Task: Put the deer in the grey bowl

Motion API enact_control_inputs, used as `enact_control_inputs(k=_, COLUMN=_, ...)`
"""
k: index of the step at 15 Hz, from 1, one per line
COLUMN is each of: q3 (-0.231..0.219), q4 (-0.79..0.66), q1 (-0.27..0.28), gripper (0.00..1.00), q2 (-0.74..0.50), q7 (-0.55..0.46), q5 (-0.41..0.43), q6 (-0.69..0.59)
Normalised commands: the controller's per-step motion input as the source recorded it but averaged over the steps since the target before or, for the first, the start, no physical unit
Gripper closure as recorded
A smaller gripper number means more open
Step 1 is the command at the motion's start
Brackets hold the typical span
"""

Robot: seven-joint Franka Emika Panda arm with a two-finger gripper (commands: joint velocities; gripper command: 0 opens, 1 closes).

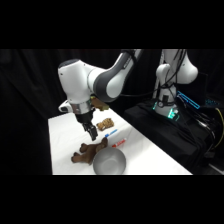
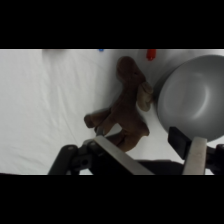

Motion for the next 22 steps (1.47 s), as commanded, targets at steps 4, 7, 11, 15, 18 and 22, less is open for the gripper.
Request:
enact_control_inputs(k=4, q3=-0.009, q4=0.32, q1=-0.004, gripper=0.00, q2=0.28, q7=-0.07, q5=-0.068, q6=0.04)
enact_control_inputs(k=7, q3=0.013, q4=0.23, q1=-0.008, gripper=0.00, q2=0.24, q7=-0.09, q5=-0.041, q6=0.08)
enact_control_inputs(k=11, q3=0.032, q4=0.19, q1=-0.009, gripper=0.00, q2=0.24, q7=-0.09, q5=-0.020, q6=0.11)
enact_control_inputs(k=15, q3=0.048, q4=0.18, q1=-0.022, gripper=0.00, q2=0.20, q7=-0.11, q5=0.003, q6=0.08)
enact_control_inputs(k=18, q3=0.056, q4=0.17, q1=-0.028, gripper=0.25, q2=0.17, q7=-0.12, q5=0.016, q6=0.05)
enact_control_inputs(k=22, q3=0.042, q4=0.15, q1=-0.019, gripper=0.51, q2=0.11, q7=-0.11, q5=0.000, q6=0.03)
